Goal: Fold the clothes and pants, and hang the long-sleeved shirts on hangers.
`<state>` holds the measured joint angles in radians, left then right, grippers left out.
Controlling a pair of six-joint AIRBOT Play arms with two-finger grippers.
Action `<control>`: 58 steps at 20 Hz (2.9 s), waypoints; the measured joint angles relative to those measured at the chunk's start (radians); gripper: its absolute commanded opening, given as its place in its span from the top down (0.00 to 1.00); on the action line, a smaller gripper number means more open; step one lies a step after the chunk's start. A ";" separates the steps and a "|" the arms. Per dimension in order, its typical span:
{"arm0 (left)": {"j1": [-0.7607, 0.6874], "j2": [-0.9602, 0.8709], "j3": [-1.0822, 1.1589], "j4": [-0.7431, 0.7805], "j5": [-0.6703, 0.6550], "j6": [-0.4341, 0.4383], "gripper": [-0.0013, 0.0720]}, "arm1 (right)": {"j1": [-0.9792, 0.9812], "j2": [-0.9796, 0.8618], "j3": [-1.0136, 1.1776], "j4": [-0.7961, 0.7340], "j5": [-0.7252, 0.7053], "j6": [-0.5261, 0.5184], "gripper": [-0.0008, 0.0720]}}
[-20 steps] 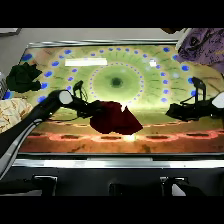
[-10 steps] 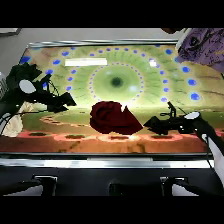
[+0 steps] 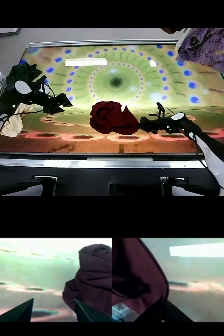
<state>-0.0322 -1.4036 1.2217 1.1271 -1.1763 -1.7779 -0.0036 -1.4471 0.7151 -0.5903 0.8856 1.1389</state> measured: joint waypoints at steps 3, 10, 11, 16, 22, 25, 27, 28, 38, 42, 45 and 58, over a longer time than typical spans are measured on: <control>-0.003 -0.001 -0.105 -0.100 0.094 0.091 0.22 | 0.010 0.016 0.012 -0.016 -0.017 -0.002 0.95; -0.079 -0.066 -0.275 -0.371 0.273 0.316 0.30 | 0.016 0.081 0.034 -0.004 0.013 0.025 0.95; -0.093 -0.081 -0.283 -0.385 0.282 0.329 0.30 | 0.016 0.088 0.035 -0.003 0.016 0.027 0.95; -0.146 -0.137 -0.294 -0.444 0.299 0.366 0.33 | 0.016 0.117 0.036 -0.002 0.029 0.050 0.95; -0.150 -0.171 -0.272 -0.520 0.309 0.407 0.96 | 0.016 0.128 0.075 -0.029 0.071 0.079 0.95; -0.099 -0.114 -0.216 -0.523 0.264 0.412 0.96 | 0.016 0.135 0.220 -0.143 0.130 0.147 0.95; -0.051 -0.035 -0.160 -0.513 0.236 0.413 0.96 | 0.016 0.149 0.378 -0.242 0.175 0.204 0.95; -0.023 0.016 -0.125 -0.503 0.224 0.410 0.96 | 0.016 0.159 0.465 -0.288 0.198 0.229 0.95; 0.172 0.546 0.278 -0.296 0.194 0.231 0.96 | 0.016 0.455 1.236 -0.633 0.353 0.348 0.95; 0.188 0.720 0.326 -0.009 0.179 0.024 0.96 | 0.016 0.607 1.294 -0.750 0.357 0.370 0.95; 0.192 0.777 0.336 0.136 0.167 -0.077 0.96 | 0.017 0.642 1.308 -0.802 0.322 0.391 0.95; 0.156 0.059 0.334 0.222 -0.045 -0.114 0.95 | 0.020 -0.225 1.313 -0.617 0.301 0.520 0.95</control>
<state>0.1238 -1.3449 1.5558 1.3487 -1.2213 -1.8923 0.0166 -1.6722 2.0285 -1.2076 1.1870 1.6588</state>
